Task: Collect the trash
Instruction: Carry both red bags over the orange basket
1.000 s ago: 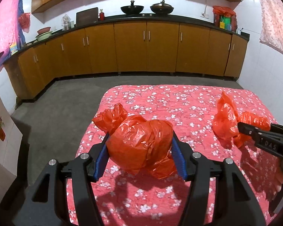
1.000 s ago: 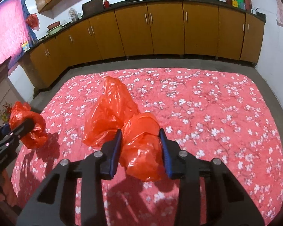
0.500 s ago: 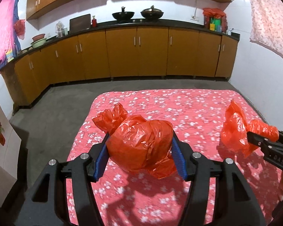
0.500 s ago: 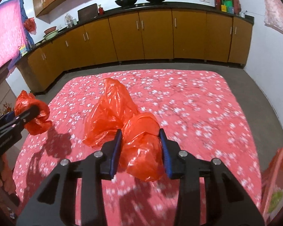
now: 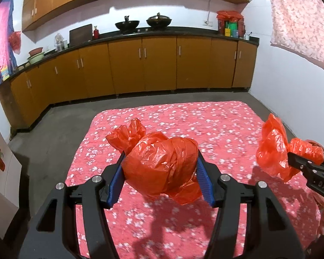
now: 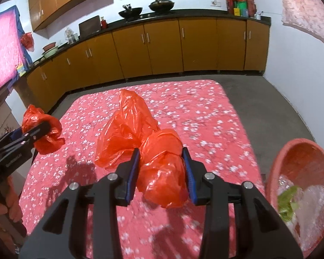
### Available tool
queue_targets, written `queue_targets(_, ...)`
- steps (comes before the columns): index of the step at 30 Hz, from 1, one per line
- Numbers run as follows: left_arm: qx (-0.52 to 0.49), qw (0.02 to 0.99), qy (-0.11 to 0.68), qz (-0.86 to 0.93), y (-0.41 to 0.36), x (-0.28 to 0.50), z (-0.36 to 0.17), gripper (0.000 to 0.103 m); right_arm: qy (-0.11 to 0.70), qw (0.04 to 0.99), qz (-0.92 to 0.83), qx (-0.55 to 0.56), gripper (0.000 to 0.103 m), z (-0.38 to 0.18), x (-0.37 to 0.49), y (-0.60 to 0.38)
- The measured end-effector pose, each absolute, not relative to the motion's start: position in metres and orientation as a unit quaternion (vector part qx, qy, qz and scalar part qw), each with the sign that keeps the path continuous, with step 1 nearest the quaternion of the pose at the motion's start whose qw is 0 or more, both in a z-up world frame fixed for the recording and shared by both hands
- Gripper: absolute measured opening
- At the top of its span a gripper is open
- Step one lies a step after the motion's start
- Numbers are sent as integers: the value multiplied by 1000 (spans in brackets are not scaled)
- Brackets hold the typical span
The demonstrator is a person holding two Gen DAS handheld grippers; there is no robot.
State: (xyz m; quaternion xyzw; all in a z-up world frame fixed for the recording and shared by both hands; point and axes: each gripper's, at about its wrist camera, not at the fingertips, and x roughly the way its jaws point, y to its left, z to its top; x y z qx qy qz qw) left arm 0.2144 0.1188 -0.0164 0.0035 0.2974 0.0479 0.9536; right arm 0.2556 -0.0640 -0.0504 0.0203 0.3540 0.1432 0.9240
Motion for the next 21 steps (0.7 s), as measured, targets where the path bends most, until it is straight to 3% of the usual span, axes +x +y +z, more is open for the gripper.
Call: queue_targets(21, 29, 959, 281, -12, 42, 188, 3, 60, 318, 942, 95, 46, 38, -13, 189, -139)
